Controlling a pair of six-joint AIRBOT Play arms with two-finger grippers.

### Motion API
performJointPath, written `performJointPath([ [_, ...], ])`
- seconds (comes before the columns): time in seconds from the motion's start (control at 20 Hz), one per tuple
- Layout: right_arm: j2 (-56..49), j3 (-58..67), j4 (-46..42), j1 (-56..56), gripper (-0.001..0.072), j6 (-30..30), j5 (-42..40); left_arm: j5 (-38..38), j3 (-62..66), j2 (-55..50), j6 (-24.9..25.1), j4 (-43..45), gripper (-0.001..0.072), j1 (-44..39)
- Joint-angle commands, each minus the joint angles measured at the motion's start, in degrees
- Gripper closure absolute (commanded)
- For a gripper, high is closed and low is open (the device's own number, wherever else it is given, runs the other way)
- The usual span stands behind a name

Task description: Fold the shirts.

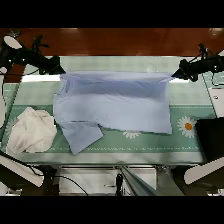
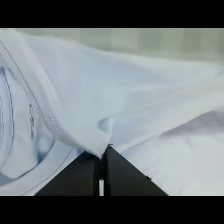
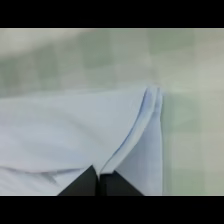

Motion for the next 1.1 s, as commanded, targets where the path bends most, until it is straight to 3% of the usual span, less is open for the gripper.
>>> performJointPath([
  [0.0,-0.07,-1.88,-5.86,2.10,0.0693,-0.44,3.13,-5.75,-3.45,-0.42,0.98,4.94,0.0682,-1.09],
  [0.2,-0.26,-3.34,-11.65,3.80,0.0693,1.27,3.80,-8.00,-4.63,-0.59,0.96,7.82,0.0682,-0.74],
  [0.85,-2.75,-3.39,-11.13,3.76,0.0692,1.97,7.58,-9.31,-4.66,-1.25,0.87,8.57,0.0682,-0.59],
  [0.9,-2.75,-3.39,-11.04,3.76,0.0593,2.03,7.39,-9.42,-4.66,-1.25,0.24,8.57,0.0607,-0.59],
  [0.95,-2.75,-3.39,-10.82,3.76,0.0186,2.62,7.80,-9.75,-4.63,-1.25,-1.90,8.57,0.0266,-0.63],
  [1.0,-2.69,-3.39,-10.05,3.76,0.0087,1.88,9.09,-11.06,-4.55,-1.22,-2.75,8.74,0.0004,-0.63],
  [1.05,-2.38,-3.39,-9.99,3.76,0.0087,1.46,10.45,-12.13,-4.55,-1.11,-4.00,9.25,0.0002,-0.57],
])
